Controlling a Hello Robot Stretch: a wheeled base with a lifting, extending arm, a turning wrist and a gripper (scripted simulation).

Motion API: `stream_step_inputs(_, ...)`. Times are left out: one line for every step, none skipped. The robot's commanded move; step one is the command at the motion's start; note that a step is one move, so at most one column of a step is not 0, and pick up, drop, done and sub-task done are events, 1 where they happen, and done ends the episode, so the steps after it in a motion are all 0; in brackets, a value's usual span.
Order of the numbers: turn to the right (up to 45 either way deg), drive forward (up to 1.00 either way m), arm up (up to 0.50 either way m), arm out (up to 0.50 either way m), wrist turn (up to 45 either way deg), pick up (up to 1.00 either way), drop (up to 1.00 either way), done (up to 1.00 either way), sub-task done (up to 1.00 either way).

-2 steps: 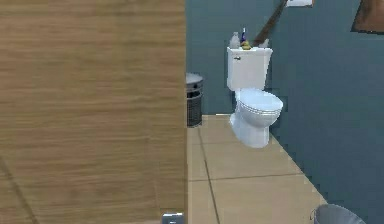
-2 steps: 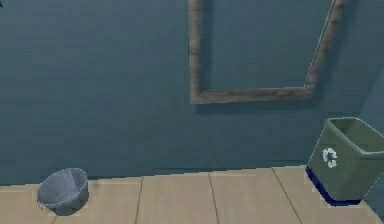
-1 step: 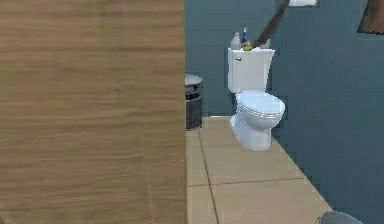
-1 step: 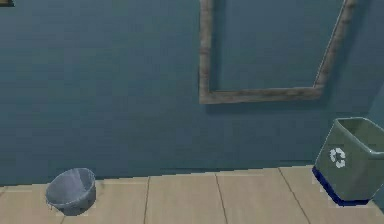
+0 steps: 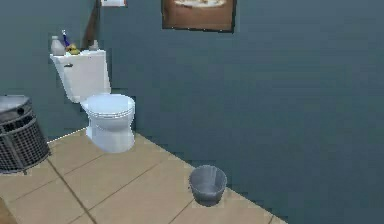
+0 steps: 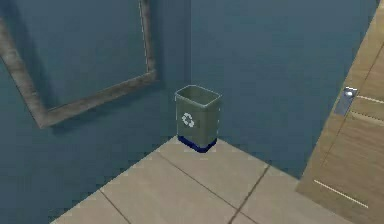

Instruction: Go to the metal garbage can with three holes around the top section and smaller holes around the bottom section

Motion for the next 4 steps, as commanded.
stream_step_inputs(30.0,0.0,0.0,0.0,0.0,0.0,0.0,0.0,0.0)
stream_step_inputs(0.0,0.15,0.0,0.0,0.0,0.0,0.0,0.0,0.0)
stream_step_inputs(-33.0,0.0,0.0,0.0,0.0,0.0,0.0,0.0,0.0)
stream_step_inputs(0.0,0.25,0.0,0.0,0.0,0.0,0.0,0.0,0.0)
